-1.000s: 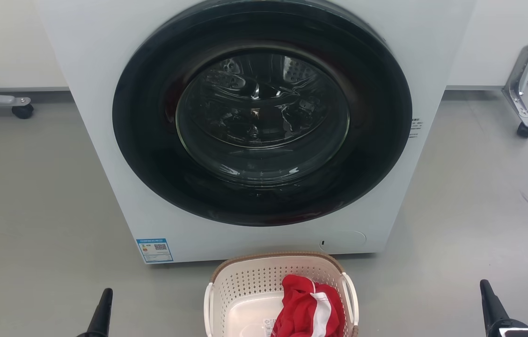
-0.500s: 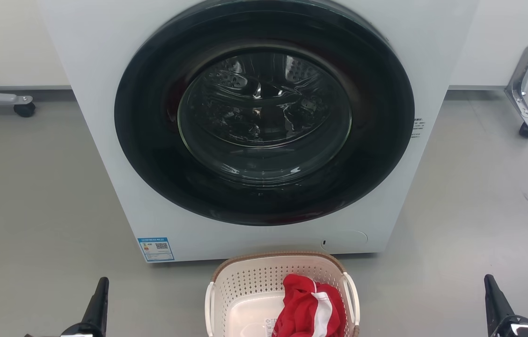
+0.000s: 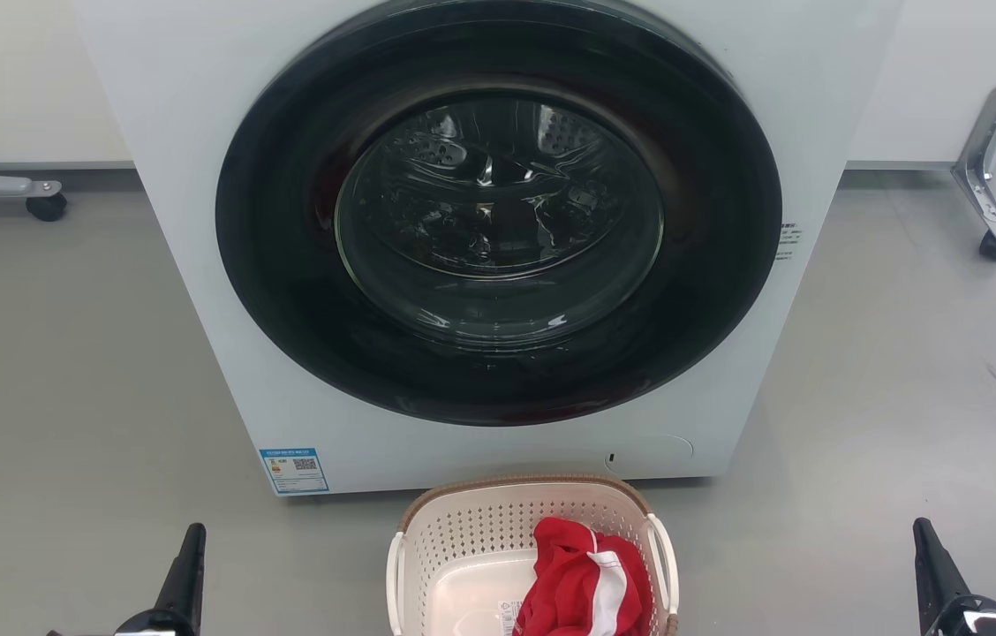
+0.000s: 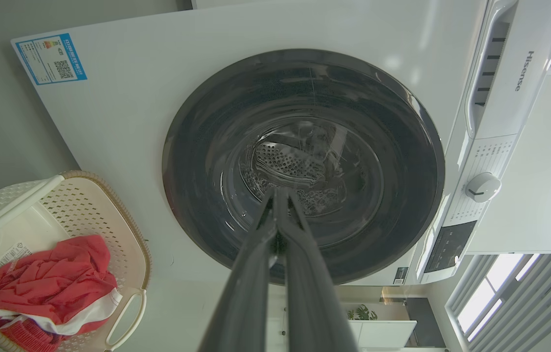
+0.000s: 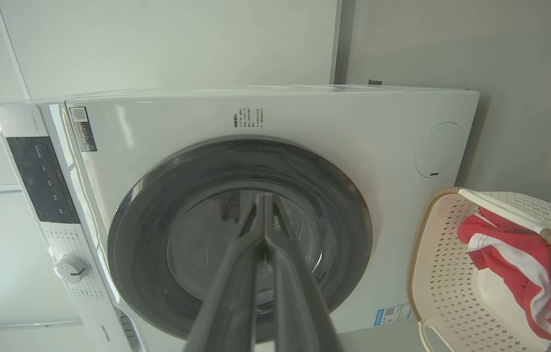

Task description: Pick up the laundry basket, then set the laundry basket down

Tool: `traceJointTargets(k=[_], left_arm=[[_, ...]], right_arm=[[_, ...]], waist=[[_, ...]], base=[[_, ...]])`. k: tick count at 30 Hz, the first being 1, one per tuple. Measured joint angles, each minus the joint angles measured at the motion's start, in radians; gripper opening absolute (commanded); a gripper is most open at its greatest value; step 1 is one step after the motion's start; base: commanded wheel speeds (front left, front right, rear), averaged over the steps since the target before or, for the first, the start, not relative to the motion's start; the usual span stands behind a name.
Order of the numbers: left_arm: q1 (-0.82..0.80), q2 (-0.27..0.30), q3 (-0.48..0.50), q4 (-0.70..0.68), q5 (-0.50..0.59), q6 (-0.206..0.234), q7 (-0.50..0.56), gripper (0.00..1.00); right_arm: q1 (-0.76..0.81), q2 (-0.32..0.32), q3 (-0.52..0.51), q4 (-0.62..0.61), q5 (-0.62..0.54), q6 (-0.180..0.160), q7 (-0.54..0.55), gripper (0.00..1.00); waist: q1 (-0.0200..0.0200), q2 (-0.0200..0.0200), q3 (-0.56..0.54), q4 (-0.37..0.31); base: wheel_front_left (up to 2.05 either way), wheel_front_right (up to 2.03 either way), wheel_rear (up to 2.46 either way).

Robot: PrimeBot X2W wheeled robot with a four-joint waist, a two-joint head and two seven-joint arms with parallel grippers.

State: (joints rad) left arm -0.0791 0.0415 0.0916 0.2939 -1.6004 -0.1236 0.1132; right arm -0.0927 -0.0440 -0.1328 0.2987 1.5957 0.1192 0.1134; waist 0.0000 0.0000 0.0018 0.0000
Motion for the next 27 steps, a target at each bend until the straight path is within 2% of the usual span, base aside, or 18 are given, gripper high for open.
traceJointTargets(k=[27], left_arm=[[0.000,0.000,0.000,0.001,0.000,0.000,0.000,0.00]], right_arm=[[0.000,0.000,0.000,0.000,0.000,0.000,0.000,0.00]], waist=[[0.0000,0.0000,0.000,0.000]], base=[[0.00,0.00,0.00]])
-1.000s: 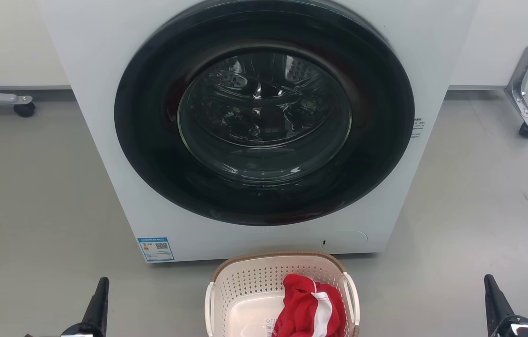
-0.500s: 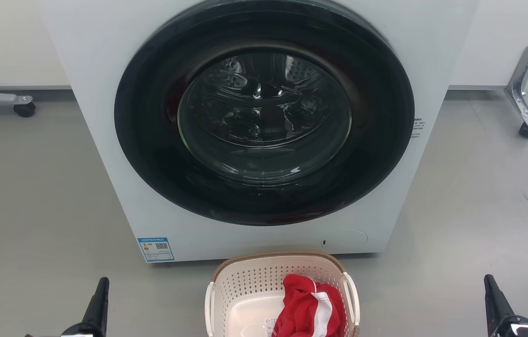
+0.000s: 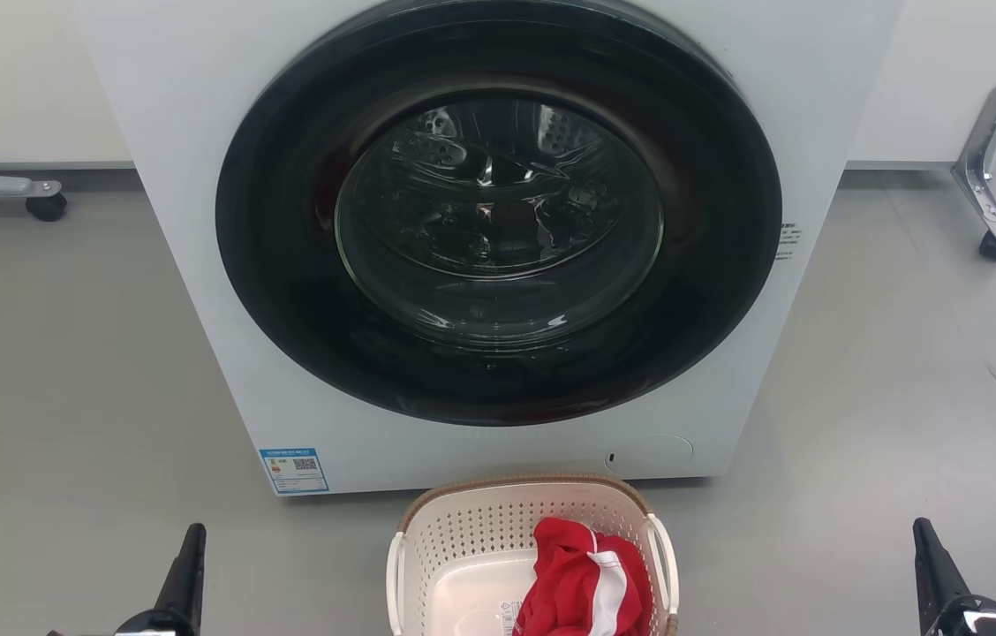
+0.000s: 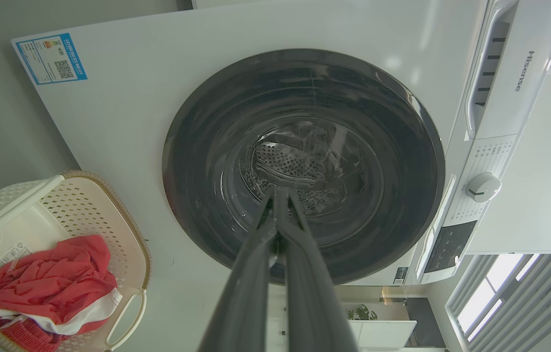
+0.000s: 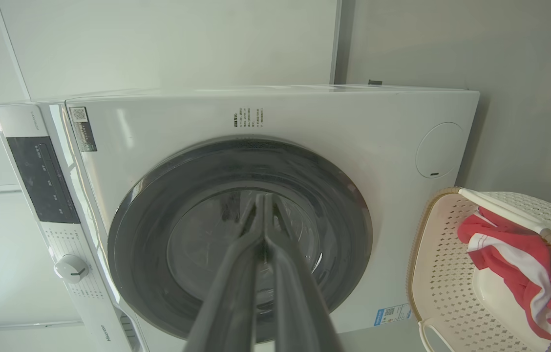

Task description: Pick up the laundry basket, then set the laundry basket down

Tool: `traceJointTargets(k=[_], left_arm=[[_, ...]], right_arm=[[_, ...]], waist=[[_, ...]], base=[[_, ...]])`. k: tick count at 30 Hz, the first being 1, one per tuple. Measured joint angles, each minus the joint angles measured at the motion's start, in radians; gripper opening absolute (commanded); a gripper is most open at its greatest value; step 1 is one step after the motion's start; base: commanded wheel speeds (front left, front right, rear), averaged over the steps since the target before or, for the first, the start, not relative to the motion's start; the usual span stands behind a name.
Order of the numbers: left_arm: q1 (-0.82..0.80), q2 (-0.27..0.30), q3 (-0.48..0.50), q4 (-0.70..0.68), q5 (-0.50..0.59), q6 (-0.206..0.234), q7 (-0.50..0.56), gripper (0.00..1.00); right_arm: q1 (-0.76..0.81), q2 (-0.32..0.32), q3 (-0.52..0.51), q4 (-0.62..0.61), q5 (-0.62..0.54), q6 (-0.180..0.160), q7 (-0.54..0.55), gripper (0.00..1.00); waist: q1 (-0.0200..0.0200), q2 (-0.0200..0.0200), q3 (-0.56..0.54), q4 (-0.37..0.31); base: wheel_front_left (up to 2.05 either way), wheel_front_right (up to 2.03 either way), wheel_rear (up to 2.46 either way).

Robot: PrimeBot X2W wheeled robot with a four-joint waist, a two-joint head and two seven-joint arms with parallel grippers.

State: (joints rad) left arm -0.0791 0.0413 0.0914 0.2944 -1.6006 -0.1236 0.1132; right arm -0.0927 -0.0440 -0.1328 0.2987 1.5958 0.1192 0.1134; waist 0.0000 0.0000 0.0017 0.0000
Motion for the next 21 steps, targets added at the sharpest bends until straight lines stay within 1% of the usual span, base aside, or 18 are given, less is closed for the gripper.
traceJointTargets(k=[21], left_arm=[[0.000,0.000,0.000,0.000,0.000,0.000,0.000,0.00]], right_arm=[[0.000,0.000,0.000,0.000,0.001,0.000,0.000,0.00]], waist=[[0.0000,0.0000,0.000,0.000]], base=[[0.00,0.00,0.00]])
